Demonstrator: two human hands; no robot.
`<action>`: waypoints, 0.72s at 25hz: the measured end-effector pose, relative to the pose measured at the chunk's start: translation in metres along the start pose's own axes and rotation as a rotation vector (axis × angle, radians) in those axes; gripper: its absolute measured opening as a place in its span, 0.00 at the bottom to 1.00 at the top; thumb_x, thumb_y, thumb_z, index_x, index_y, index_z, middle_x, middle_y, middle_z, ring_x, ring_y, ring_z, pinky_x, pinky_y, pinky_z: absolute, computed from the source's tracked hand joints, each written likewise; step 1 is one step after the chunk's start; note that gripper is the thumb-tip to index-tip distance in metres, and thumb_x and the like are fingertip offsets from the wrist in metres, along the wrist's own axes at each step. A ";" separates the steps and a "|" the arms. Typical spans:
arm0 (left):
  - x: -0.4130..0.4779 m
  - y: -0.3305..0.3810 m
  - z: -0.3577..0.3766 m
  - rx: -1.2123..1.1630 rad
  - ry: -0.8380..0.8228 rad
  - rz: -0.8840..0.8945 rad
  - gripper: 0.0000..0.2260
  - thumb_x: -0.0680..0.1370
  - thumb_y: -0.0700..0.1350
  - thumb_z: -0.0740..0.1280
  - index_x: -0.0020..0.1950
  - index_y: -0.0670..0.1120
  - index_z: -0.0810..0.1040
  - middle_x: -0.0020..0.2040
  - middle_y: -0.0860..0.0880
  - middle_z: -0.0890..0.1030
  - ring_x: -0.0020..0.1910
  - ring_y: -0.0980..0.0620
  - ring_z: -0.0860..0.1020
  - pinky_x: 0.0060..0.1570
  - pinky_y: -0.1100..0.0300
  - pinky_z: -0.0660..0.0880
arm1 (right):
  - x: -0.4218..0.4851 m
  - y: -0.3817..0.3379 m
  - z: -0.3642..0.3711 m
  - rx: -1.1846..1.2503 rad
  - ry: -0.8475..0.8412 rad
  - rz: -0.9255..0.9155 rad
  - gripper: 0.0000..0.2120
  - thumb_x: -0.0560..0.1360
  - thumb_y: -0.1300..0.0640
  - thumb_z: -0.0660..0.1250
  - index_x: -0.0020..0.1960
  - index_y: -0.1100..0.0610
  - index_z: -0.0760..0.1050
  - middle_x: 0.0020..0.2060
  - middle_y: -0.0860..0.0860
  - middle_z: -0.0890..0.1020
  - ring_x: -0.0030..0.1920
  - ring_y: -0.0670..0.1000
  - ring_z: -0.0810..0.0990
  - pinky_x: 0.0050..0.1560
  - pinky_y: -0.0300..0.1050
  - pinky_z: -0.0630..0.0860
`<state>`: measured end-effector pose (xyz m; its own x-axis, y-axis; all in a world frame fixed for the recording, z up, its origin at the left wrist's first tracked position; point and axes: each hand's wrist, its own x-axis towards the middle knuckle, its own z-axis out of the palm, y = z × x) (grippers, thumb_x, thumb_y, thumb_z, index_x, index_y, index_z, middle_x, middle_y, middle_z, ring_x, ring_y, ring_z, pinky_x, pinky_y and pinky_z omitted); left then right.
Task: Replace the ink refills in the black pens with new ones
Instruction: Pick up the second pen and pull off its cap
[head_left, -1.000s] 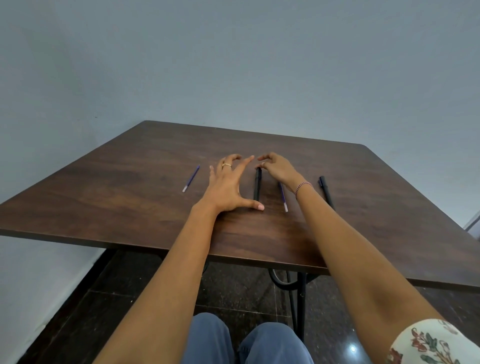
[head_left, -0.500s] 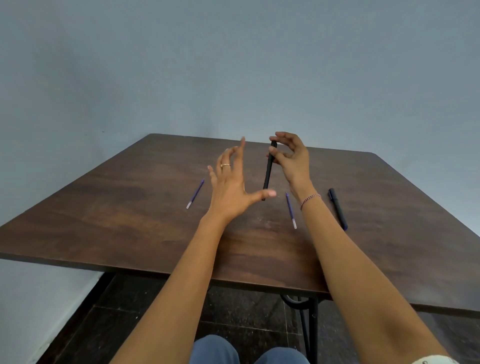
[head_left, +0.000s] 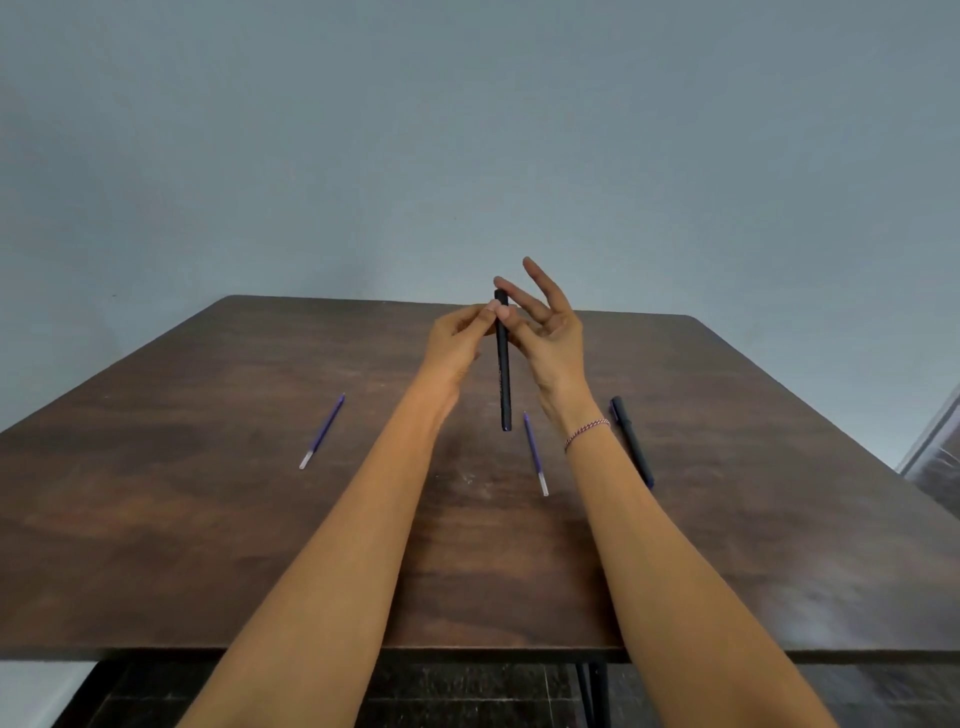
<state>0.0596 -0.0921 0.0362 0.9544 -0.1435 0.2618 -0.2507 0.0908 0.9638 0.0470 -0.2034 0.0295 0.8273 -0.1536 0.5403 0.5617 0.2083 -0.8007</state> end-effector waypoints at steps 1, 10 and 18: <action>0.001 -0.002 -0.002 -0.069 -0.003 -0.003 0.05 0.78 0.47 0.65 0.48 0.51 0.81 0.47 0.55 0.82 0.52 0.59 0.77 0.58 0.52 0.70 | 0.000 0.000 0.000 0.016 0.006 0.020 0.28 0.72 0.67 0.70 0.69 0.52 0.69 0.55 0.57 0.82 0.59 0.53 0.80 0.61 0.51 0.77; 0.011 -0.004 -0.010 -0.371 0.156 0.075 0.06 0.78 0.45 0.65 0.42 0.51 0.80 0.42 0.60 0.84 0.54 0.54 0.77 0.61 0.50 0.68 | -0.003 0.005 0.004 -0.057 -0.063 0.289 0.10 0.79 0.56 0.64 0.57 0.59 0.72 0.41 0.56 0.80 0.37 0.50 0.80 0.43 0.44 0.78; 0.005 0.001 -0.005 -0.543 0.145 0.038 0.13 0.83 0.47 0.49 0.49 0.46 0.72 0.35 0.48 0.79 0.35 0.51 0.80 0.39 0.60 0.77 | -0.012 0.015 0.019 -0.316 -0.288 0.332 0.10 0.83 0.53 0.53 0.52 0.53 0.72 0.29 0.46 0.66 0.26 0.42 0.63 0.28 0.34 0.62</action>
<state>0.0653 -0.0875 0.0383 0.9685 0.0032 0.2490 -0.2023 0.5929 0.7795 0.0457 -0.1802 0.0160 0.9540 0.1511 0.2588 0.2761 -0.1070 -0.9552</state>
